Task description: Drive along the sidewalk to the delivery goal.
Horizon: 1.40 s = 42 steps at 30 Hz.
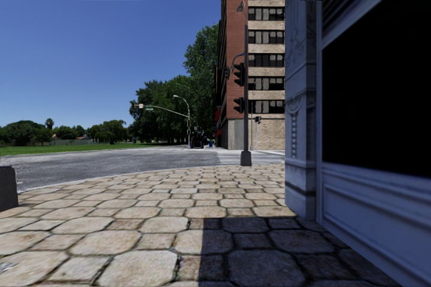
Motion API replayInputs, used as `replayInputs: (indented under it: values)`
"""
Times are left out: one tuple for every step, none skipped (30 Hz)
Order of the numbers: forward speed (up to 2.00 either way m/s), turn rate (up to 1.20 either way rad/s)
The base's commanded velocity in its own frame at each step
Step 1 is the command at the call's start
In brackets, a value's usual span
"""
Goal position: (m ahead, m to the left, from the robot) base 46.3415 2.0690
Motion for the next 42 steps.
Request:
replayInputs:
  values:
    - [2.00, 0.00]
    - [2.00, 0.00]
    - [2.00, 0.00]
    - [2.00, 0.00]
    - [2.00, 0.00]
    - [2.00, 0.00]
    - [2.00, 0.00]
    - [2.00, 0.00]
    - [2.00, 0.00]
    - [2.00, 0.00]
    - [2.00, 0.00]
    - [2.00, 0.00]
    - [2.00, 0.00]
    - [2.00, 0.00]
    - [2.00, 0.00]
    - [2.00, 0.00]
    - [2.00, 0.00]
    - [2.00, 0.00]
    - [2.00, 0.00]
    - [2.00, 0.00]
    - [2.00, 0.00]
    - [2.00, 0.00]
    - [2.00, 0.00]
    - [2.00, 0.00]
    - [2.00, 0.00]
    - [2.00, 0.00]
    - [2.00, 0.00]
    - [2.00, 0.00]
    - [2.00, 0.00]
    - [2.00, 0.00]
    - [2.00, -0.02]
    - [2.00, -0.02]
    - [2.00, -0.09]
    - [2.00, -0.20]
    - [2.00, -0.31]
    - [2.00, -0.31]
    - [2.00, -0.39]
    - [2.00, -0.42]
    - [2.00, -0.43]
    - [2.00, -0.43]
    - [2.00, -0.48]
    - [2.00, -0.67]
